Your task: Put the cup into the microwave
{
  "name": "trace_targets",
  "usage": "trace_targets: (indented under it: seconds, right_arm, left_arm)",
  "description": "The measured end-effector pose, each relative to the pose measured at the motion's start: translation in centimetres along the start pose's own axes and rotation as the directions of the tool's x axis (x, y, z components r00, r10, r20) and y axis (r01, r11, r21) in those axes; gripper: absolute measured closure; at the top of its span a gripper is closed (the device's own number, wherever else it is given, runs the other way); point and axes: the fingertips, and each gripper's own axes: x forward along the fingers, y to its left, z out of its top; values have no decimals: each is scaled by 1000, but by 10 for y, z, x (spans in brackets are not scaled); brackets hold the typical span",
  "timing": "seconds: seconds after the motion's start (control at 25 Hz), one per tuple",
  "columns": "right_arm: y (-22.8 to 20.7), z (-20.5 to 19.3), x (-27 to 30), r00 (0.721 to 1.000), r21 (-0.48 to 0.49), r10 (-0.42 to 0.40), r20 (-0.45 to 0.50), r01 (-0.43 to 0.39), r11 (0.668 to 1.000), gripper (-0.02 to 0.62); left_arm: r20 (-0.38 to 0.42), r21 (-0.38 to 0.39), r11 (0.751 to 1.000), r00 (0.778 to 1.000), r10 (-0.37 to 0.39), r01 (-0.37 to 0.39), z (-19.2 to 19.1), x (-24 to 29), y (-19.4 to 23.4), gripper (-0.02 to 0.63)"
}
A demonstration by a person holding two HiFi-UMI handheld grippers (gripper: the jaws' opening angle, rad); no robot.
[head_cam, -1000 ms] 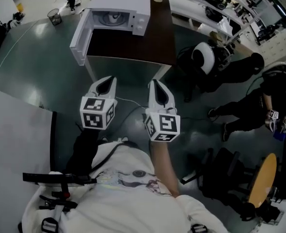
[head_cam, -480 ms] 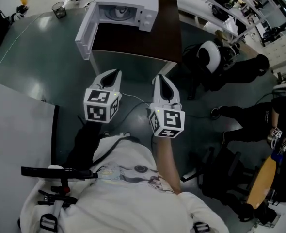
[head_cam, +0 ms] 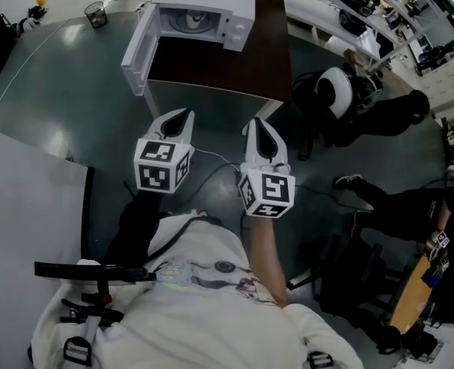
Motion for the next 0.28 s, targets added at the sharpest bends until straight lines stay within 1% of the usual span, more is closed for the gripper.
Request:
trace_targets:
  seconds: [0.28]
  right_arm:
    - [-3, -2, 0, 1000, 11, 1, -13, -1, 1000, 597]
  left_arm:
    - [-13, -6, 1000, 1000, 3, -3, -2, 1, -2, 606]
